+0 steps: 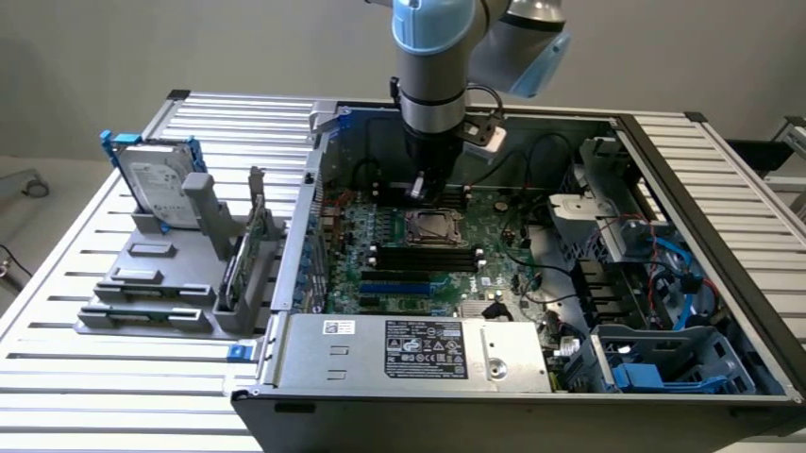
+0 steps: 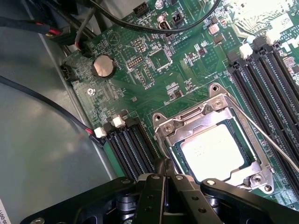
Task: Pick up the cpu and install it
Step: 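Install the first cpu locking lever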
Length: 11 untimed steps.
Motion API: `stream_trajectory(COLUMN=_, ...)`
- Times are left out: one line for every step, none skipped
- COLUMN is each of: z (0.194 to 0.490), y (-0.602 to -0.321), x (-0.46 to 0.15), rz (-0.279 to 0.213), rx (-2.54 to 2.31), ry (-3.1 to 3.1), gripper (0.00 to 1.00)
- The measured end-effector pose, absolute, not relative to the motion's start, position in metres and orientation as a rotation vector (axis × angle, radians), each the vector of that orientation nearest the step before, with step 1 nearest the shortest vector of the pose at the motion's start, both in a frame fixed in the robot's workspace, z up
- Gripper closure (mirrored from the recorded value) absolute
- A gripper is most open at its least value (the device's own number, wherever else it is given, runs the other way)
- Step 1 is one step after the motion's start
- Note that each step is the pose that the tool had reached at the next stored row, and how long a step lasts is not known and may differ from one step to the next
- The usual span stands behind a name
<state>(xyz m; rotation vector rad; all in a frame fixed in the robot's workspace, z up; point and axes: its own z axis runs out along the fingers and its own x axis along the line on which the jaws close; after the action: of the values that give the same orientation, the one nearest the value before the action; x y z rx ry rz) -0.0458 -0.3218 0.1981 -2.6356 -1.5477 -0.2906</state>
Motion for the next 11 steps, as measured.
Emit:
stream_trajectory(z=0.1980, y=-0.3218, x=-0.0457, rz=-0.290, rx=-2.636, ry=-1.548, gripper=0.89)
stream_trajectory(z=0.1979, y=-0.3218, x=-0.0456, rz=-0.290, rx=-2.636, ry=-1.548, gripper=0.89)
stream_trajectory(z=0.1979, y=-0.3218, x=-0.0455, rz=-0.290, rx=-2.637, ry=-1.548, gripper=0.89)
stream_trajectory(z=0.1978, y=-0.3218, x=-0.0454, rz=-0.289, rx=-2.637, ry=-1.549, gripper=0.89)
stream_trajectory(z=0.1977, y=-0.3218, x=-0.0452, rz=-0.289, rx=-2.637, ry=-1.549, gripper=0.89)
stream_trajectory(z=0.1976, y=-0.3218, x=-0.0451, rz=-0.289, rx=-2.638, ry=-1.549, gripper=0.89)
stream_trajectory(z=0.1974, y=-0.3218, x=-0.0450, rz=-0.288, rx=-2.638, ry=-1.550, gripper=0.89)
stream_trajectory(z=0.1974, y=-0.3218, x=-0.0449, rz=-0.288, rx=-2.638, ry=-1.550, gripper=0.89)
stream_trajectory(z=0.1972, y=-0.3218, x=-0.0447, rz=-0.288, rx=-2.638, ry=-1.550, gripper=0.89)
stream_trajectory(z=0.1972, y=-0.3218, x=-0.0445, rz=-0.288, rx=-2.638, ry=-1.550, gripper=0.89)
stream_trajectory(z=0.1971, y=-0.3218, x=-0.0443, rz=-0.288, rx=-2.639, ry=-1.551, gripper=0.89)
